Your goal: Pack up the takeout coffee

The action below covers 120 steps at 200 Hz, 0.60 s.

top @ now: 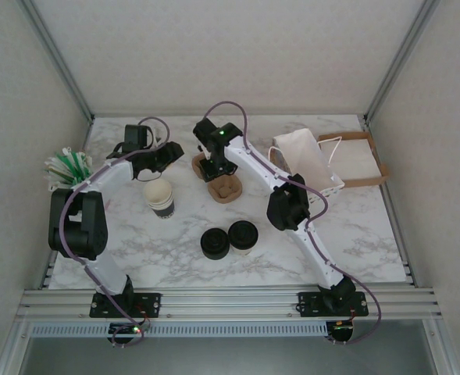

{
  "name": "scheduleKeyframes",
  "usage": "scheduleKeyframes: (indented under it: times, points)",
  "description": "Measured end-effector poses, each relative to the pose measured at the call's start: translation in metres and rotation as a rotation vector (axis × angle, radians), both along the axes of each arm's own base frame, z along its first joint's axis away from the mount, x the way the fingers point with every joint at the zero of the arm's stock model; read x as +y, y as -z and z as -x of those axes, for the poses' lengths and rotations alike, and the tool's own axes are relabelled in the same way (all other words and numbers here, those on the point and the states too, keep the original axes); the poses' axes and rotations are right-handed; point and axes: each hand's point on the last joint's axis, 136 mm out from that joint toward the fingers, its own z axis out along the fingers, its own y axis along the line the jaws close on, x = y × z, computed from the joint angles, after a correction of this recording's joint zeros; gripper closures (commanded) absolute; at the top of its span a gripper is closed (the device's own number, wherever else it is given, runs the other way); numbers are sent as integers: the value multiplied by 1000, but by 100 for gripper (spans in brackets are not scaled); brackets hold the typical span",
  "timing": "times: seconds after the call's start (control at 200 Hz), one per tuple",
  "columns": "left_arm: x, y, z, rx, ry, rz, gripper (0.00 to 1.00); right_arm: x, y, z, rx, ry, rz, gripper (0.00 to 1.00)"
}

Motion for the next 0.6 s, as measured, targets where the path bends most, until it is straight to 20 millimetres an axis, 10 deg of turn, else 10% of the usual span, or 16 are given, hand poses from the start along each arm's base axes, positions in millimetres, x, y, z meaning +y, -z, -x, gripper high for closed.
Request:
scheduleKeyframes:
  times: [0.601]
  points:
    - [0,0,1,-1,2,-2,48,-14,6,-18,-18,15,18,51]
